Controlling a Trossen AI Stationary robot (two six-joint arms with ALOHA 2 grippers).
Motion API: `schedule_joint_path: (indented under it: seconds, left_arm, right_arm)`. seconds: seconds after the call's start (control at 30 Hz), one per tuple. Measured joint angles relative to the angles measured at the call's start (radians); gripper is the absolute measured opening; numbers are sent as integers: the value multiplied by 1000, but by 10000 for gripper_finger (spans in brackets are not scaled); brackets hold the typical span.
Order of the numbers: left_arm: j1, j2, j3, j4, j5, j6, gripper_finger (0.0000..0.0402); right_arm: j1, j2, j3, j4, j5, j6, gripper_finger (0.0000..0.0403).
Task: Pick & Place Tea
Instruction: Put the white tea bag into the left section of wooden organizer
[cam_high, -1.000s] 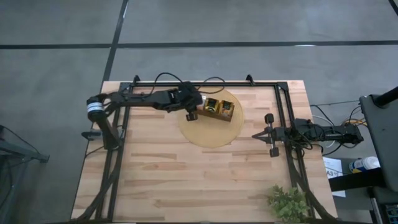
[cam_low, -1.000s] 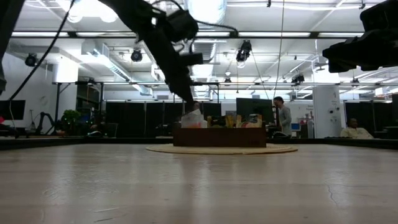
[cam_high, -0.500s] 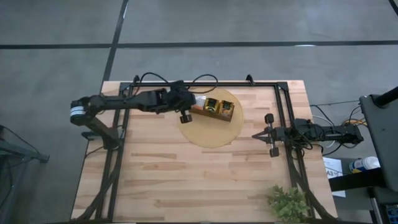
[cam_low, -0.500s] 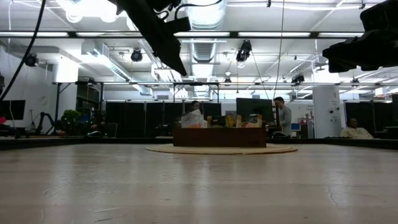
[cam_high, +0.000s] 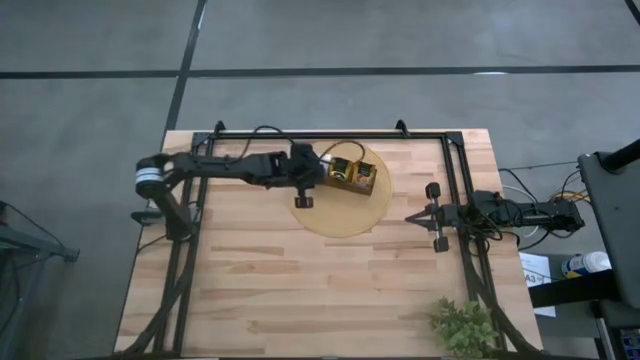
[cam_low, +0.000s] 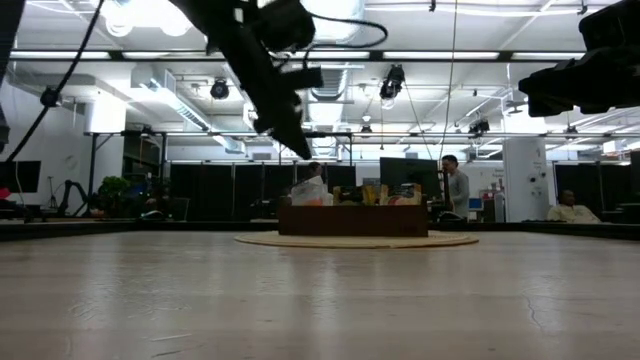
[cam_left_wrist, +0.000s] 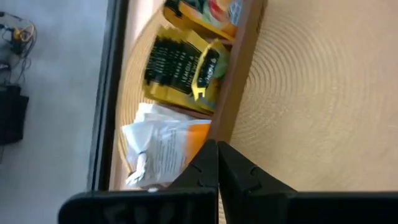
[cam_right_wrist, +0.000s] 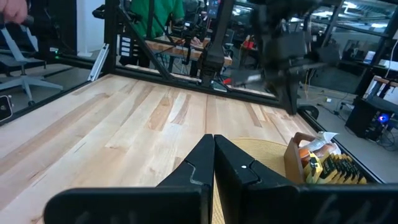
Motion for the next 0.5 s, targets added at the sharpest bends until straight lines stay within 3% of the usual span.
schedule_joint_path:
  seconds: [0.5]
  left_arm:
    - [61,174,66,82,-27,97,0]
  right_arm:
    - [0,0,0,0,0,0,9]
